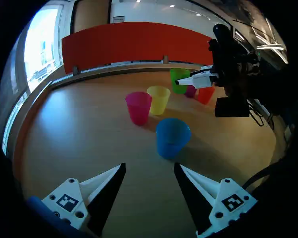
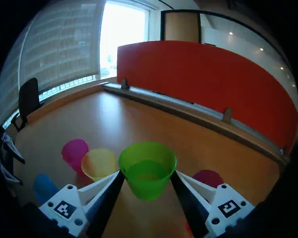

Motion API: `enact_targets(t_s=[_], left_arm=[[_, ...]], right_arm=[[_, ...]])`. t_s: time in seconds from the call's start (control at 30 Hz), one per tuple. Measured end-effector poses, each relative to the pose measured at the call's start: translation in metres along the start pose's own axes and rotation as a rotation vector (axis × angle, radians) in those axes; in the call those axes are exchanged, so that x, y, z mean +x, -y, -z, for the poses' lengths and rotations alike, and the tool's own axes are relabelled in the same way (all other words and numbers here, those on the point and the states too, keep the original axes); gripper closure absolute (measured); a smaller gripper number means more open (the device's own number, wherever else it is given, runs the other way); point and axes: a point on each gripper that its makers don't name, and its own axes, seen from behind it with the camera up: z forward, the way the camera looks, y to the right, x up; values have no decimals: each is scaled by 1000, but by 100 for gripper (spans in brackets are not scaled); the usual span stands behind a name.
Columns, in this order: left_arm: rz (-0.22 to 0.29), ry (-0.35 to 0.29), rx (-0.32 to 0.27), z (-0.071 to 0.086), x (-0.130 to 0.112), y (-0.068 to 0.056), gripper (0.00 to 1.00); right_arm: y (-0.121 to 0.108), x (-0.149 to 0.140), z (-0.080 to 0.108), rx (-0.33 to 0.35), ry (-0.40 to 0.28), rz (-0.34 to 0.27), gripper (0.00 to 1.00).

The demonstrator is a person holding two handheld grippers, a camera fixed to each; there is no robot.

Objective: Pour water

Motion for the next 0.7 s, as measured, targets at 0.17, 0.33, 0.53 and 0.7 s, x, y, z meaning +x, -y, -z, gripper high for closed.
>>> enact_targets(t_s=[0.17, 0.33, 0.53, 0.7], left_arm=[[6, 2, 3, 0, -1, 0, 10], [9, 2, 6, -1, -1, 1, 11], [13, 4, 11, -1, -3, 2, 10], [13, 4, 12, -1, -3, 3, 11]], right_arm=[[-2, -12, -11, -4, 38, 5, 13], [-5, -18, -20, -13, 71, 3, 13], [-5, -24, -29, -12, 105, -14, 13], [-5, -26, -36, -16, 126, -24, 13]])
